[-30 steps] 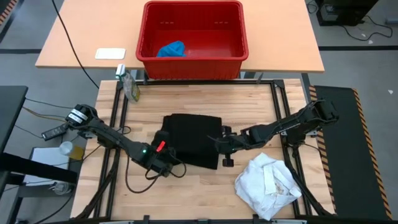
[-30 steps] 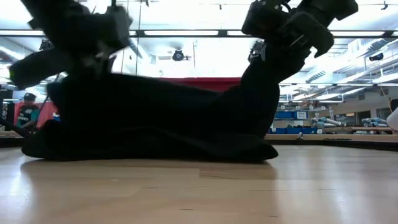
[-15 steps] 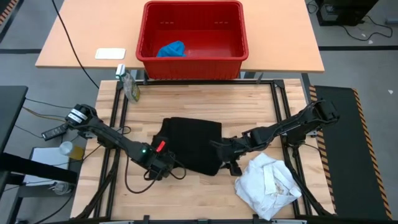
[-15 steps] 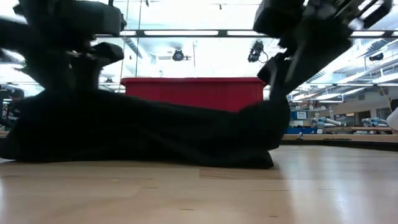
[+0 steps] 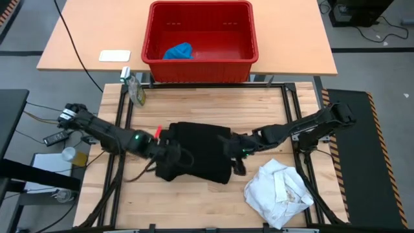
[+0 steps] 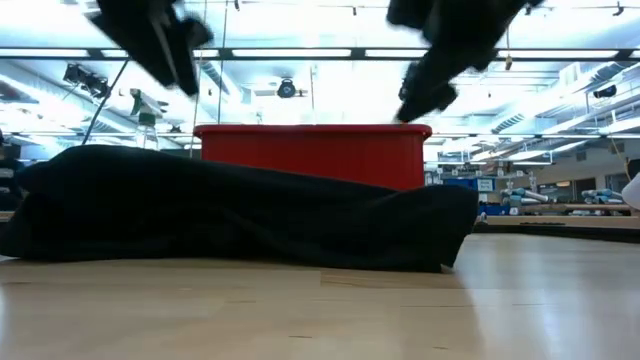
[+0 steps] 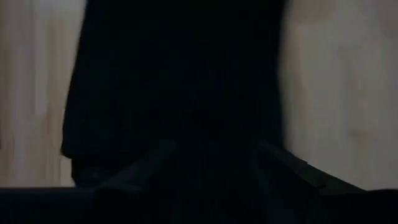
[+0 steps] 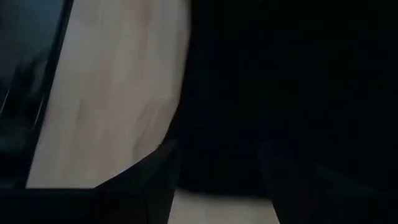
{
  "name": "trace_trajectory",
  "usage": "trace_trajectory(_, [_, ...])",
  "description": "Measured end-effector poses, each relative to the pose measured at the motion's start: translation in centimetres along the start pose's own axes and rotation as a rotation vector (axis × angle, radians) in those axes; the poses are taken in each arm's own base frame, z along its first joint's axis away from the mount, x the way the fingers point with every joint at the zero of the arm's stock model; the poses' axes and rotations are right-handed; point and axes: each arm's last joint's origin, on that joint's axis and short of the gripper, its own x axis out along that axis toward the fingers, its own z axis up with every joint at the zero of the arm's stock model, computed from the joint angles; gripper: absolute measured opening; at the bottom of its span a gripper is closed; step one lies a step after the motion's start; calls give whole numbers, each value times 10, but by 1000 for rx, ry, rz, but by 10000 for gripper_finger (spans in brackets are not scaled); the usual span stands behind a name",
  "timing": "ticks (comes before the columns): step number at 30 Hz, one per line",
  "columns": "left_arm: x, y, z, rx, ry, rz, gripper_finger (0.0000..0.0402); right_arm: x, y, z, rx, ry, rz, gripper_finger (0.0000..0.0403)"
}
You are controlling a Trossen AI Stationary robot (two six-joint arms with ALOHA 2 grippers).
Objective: Fold laundry
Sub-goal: Fold the black shirt
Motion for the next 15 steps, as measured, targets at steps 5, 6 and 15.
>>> trace_trajectory(5, [37,35,-28,-167,83,74,181,27,-41,-17,169,-138,-42,202])
trace_trajectory(6, [41,40,-33,-192,99,85,177,27,-46,-17,186,-167,-47,198])
trace_trajectory(15, [84,80,-58,-313,54,34,161,24,-79,-12,148,-374,-145,181])
